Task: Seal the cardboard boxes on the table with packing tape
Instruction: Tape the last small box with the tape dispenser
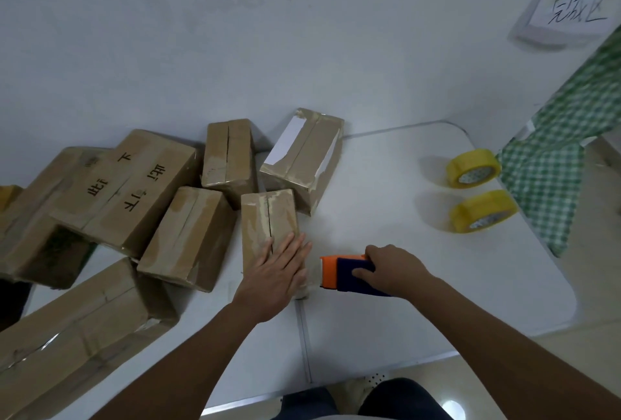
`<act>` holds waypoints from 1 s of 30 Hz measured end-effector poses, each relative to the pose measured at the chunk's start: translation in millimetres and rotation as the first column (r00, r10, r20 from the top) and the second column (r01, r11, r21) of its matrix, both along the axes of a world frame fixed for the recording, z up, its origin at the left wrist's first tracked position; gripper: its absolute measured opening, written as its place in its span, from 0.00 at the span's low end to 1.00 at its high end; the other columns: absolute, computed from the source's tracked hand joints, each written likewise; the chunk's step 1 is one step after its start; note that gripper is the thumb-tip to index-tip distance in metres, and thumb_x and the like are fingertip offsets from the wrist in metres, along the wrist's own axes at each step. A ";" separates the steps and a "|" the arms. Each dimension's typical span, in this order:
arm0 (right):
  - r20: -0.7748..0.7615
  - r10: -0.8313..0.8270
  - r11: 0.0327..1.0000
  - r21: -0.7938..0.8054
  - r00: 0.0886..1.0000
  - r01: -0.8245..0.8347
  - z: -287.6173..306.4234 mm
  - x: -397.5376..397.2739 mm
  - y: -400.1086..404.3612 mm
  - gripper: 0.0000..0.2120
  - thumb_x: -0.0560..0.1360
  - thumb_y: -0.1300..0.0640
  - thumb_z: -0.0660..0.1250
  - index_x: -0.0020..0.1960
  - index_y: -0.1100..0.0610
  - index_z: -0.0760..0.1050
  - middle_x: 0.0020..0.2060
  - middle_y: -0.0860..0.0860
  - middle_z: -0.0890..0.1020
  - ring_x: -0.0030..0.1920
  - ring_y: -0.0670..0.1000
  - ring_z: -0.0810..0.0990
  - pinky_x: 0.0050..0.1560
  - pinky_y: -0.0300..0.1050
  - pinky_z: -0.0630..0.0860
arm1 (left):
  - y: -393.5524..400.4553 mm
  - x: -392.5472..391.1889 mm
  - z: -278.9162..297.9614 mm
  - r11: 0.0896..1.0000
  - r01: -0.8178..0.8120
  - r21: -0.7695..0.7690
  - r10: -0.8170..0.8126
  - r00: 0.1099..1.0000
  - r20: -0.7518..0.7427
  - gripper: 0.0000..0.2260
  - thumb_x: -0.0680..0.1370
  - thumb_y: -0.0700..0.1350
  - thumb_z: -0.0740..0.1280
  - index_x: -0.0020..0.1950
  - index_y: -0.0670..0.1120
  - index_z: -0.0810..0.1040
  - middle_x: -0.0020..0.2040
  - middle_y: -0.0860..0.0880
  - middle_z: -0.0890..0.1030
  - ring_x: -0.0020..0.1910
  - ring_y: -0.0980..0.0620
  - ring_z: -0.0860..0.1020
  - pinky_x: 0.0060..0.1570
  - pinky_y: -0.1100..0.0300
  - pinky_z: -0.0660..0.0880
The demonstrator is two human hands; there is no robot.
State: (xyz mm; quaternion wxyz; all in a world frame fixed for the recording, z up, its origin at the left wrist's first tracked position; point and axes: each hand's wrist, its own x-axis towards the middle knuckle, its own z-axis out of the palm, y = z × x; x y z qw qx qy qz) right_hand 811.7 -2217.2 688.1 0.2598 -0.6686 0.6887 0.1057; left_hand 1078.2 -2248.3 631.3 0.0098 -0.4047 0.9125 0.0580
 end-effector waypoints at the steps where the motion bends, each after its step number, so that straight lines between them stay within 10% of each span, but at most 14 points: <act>1: -0.004 -0.001 1.000 -0.022 1.000 0.001 -2.0 2.9 -0.1 0.20 0.78 0.39 0.59 0.57 0.55 0.71 0.42 0.50 0.74 0.42 0.51 0.75 0.40 0.43 0.69 | -0.1 -0.1 0.2 1.000 0.002 0.005 -0.002 1.000 0.002 0.25 0.86 0.56 0.40 0.81 0.48 0.53 0.82 0.50 0.50 0.80 0.52 0.45 0.76 0.45 0.48; 12: 0.030 -0.109 0.994 0.026 0.994 0.108 -0.3 15.5 -15.3 0.22 0.77 0.37 0.61 0.53 0.57 0.74 0.45 0.52 0.77 0.44 0.52 0.78 0.41 0.44 0.72 | -2.4 -2.9 -0.1 1.000 -0.017 0.005 0.017 1.000 0.012 0.25 0.86 0.55 0.43 0.81 0.47 0.56 0.81 0.48 0.55 0.80 0.50 0.49 0.75 0.45 0.48; 18: -0.230 -0.199 0.977 -0.116 0.952 0.176 -7.7 -17.9 -18.9 0.21 0.80 0.41 0.59 0.59 0.58 0.69 0.53 0.55 0.80 0.52 0.57 0.80 0.43 0.46 0.69 | 0.9 0.9 0.4 0.999 0.044 0.020 -0.044 0.999 -0.008 0.24 0.86 0.55 0.46 0.81 0.48 0.53 0.82 0.50 0.50 0.80 0.52 0.44 0.77 0.46 0.46; 26: 0.209 -0.356 0.898 -0.192 0.911 0.395 -67.0 13.6 5.5 0.15 0.76 0.52 0.69 0.56 0.60 0.70 0.49 0.55 0.76 0.53 0.59 0.77 0.50 0.50 0.72 | -1.5 0.0 1.8 0.998 0.042 0.037 -0.043 0.999 0.025 0.25 0.86 0.56 0.42 0.82 0.49 0.52 0.82 0.50 0.48 0.80 0.52 0.42 0.77 0.47 0.45; 28: 0.482 -0.420 0.783 -0.236 0.769 0.576 -63.4 31.3 15.9 0.13 0.77 0.56 0.68 0.59 0.60 0.74 0.53 0.53 0.77 0.55 0.56 0.76 0.52 0.47 0.71 | -1.3 -1.8 2.3 0.999 0.035 0.031 -0.035 0.999 0.020 0.25 0.85 0.56 0.42 0.81 0.48 0.54 0.82 0.50 0.50 0.80 0.52 0.44 0.77 0.46 0.47; 30: 0.745 -0.562 0.687 0.178 0.360 0.704 -47.7 56.3 26.6 0.10 0.81 0.55 0.63 0.61 0.56 0.75 0.55 0.51 0.80 0.56 0.54 0.78 0.55 0.46 0.73 | -1.1 -0.9 1.4 0.999 0.032 0.035 -0.032 0.999 0.006 0.26 0.85 0.56 0.42 0.81 0.49 0.53 0.82 0.50 0.50 0.80 0.52 0.44 0.77 0.46 0.46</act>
